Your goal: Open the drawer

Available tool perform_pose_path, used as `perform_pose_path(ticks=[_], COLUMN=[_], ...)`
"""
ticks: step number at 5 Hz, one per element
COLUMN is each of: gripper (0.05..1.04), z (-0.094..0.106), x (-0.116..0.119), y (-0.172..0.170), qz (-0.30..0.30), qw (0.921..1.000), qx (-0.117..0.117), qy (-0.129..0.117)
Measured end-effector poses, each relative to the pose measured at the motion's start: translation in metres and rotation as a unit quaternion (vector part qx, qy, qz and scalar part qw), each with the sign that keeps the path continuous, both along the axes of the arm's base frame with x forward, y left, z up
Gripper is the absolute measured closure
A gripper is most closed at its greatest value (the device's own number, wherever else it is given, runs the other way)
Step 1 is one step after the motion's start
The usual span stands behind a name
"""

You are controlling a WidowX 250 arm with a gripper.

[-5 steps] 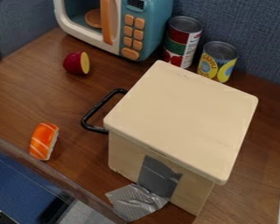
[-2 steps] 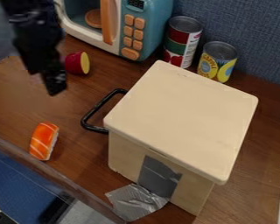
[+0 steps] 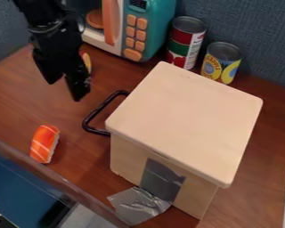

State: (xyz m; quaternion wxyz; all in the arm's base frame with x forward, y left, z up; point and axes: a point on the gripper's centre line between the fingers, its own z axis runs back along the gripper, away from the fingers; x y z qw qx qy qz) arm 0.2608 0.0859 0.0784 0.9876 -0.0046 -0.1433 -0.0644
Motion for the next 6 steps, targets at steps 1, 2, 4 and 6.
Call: perform_pose_path(ticks=[1,2,4,6], gripper=[0.084,0.084,0.084,0.133], z=[-0.002,-0.005,-0.020,-0.040], x=[0.007,0.013,0.013,0.015], y=[-0.008,-0.024,-0.045,-0.045], qz=[0.005,-0.007,-0.024,-0.033], qw=[0.9999,0.9997,0.9994,0.9992], qx=[-0.011,-0.021,-0.024,-0.013], qy=[-0.009,-0.010,-0.002,0.017])
